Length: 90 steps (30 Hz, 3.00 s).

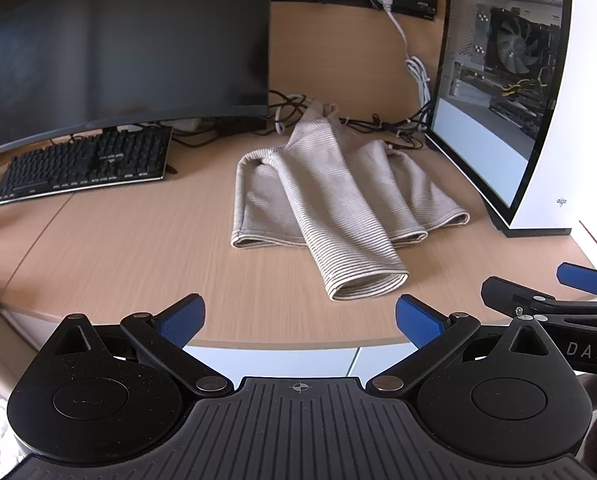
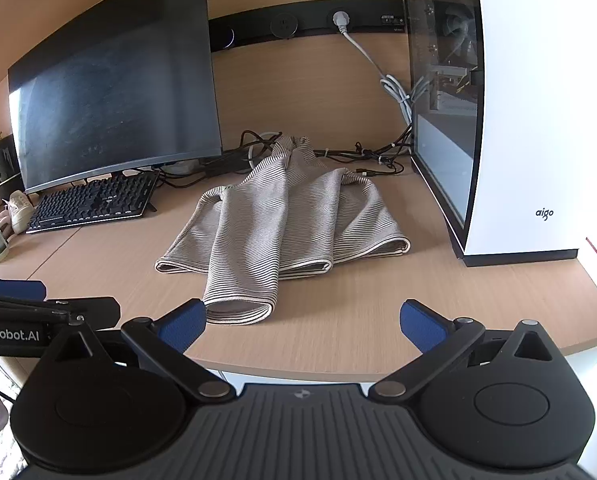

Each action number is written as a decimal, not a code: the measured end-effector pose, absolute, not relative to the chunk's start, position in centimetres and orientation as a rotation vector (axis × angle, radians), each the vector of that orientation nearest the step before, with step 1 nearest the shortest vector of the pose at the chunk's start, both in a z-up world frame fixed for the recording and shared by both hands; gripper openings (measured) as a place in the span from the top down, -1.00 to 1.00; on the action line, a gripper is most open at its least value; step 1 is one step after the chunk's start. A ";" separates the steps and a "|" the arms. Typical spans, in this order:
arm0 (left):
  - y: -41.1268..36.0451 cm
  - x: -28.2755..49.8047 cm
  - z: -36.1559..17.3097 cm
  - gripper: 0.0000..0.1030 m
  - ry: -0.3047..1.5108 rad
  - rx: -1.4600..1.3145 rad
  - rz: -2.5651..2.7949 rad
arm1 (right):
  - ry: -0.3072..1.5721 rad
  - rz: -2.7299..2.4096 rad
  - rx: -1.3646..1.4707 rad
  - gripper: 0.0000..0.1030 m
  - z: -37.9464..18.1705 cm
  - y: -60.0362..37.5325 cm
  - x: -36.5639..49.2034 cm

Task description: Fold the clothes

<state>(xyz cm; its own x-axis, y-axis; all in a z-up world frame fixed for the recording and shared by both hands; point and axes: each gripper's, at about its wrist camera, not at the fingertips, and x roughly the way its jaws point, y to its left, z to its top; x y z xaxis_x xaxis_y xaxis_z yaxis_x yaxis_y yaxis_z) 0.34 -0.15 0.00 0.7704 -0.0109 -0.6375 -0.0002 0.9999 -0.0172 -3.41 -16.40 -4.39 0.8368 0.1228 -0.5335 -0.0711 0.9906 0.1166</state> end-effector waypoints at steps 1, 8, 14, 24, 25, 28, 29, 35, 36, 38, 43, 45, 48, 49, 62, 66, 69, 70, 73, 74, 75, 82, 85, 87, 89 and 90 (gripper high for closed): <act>-0.2 0.4 0.0 -1.00 0.692 -0.015 -0.006 | 0.572 0.103 0.092 -1.00 -4.4 -16.4 -3.4; -0.2 0.8 -0.2 -1.00 0.702 -0.015 0.001 | 0.577 0.105 0.093 -1.00 -4.5 -16.4 -3.0; -0.1 0.9 -0.3 -1.00 0.700 -0.018 0.004 | 0.583 0.108 0.093 -1.00 -4.6 -16.4 -2.7; 0.4 1.2 -0.6 -1.00 0.711 -0.021 0.006 | 0.599 0.112 0.099 -1.00 -4.8 -16.2 -2.3; 0.5 1.2 -0.6 -1.00 0.712 -0.022 0.006 | 0.600 0.112 0.098 -1.00 -4.8 -16.1 -2.2; 0.7 1.4 -0.6 -1.00 0.713 -0.024 0.006 | 0.604 0.113 0.098 -1.00 -4.9 -15.9 -2.1; 0.7 1.4 -0.6 -1.00 0.712 -0.024 0.005 | 0.605 0.114 0.098 -1.00 -4.9 -15.9 -2.0; 1.0 1.7 -0.8 -1.00 0.717 -0.025 -0.002 | 0.615 0.112 0.094 -1.00 -5.0 -15.5 -1.6; 1.1 1.7 -0.8 -1.00 0.719 -0.026 -0.003 | 0.617 0.111 0.093 -1.00 -5.1 -15.5 -1.5; 1.3 1.8 -1.0 -1.00 0.725 -0.030 -0.006 | 0.621 0.109 0.090 -1.00 -5.1 -15.3 -1.4; 1.6 2.7 -1.3 -1.00 0.740 -0.042 -0.023 | 0.637 0.098 0.090 -1.00 -5.2 -15.2 -0.8; 1.7 3.3 -1.4 -1.00 0.747 -0.044 -0.037 | 0.645 0.093 0.094 -1.00 -5.3 -15.1 -0.4; 1.9 4.4 -1.4 -1.00 0.755 -0.047 -0.062 | 0.656 0.081 0.101 -1.00 -5.3 -14.9 0.5; 2.1 4.9 -1.4 -1.00 0.757 -0.048 -0.071 | 0.660 0.074 0.105 -1.00 -5.3 -14.8 0.9; 7.0 13.2 -1.8 -1.00 0.817 -0.106 -0.255 | 0.694 -0.094 0.213 -1.00 -4.4 -12.7 6.3; 8.5 15.8 -2.2 -1.00 0.849 -0.143 -0.318 | 0.713 -0.146 0.228 -1.00 -4.0 -11.8 7.2; 9.0 17.7 -2.8 -1.00 0.866 -0.171 -0.360 | 0.730 -0.169 0.225 -1.00 -3.8 -11.5 7.7; 8.9 18.3 -3.0 -1.00 0.874 -0.179 -0.368 | 0.733 -0.170 0.220 -1.00 -3.8 -11.6 7.9; 8.8 19.8 -3.5 -1.00 0.893 -0.210 -0.395 | 0.743 -0.174 0.208 -1.00 -3.9 -11.8 8.4; 8.8 20.1 -3.6 -1.00 0.894 -0.214 -0.403 | 0.749 -0.174 0.209 -1.00 -4.1 -12.1 8.8; 8.7 20.4 -3.8 -1.00 0.894 -0.218 -0.411 | 0.756 -0.172 0.212 -1.00 -4.4 -12.4 9.3; 7.0 24.3 -5.9 -1.00 0.941 -0.230 -0.344 | 0.781 -0.060 0.231 -1.00 -6.4 -15.2 14.6; 5.7 26.1 -6.3 -1.00 0.948 -0.242 -0.336 | 0.792 0.010 0.224 -1.00 -7.0 -16.3 18.1; 4.9 27.5 -6.7 -1.00 0.956 -0.250 -0.330 | 0.796 0.043 0.207 -1.00 -7.3 -16.7 20.2; 4.4 28.9 -7.4 -1.00 0.979 -0.269 -0.295 | 0.809 0.072 0.197 -1.00 -8.0 -17.3 22.6; 4.2 29.5 -7.8 -1.00 0.991 -0.279 -0.276 | 0.817 0.085 0.194 -1.00 -8.3 -17.5 23.7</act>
<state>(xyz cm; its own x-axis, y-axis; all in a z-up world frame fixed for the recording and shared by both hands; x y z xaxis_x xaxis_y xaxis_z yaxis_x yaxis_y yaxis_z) 29.54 4.22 -7.78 0.5194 -0.3519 -0.7787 0.1007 0.9301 -0.3532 23.73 -17.54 -8.33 0.6824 0.1502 -0.7154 -0.0006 0.9788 0.2049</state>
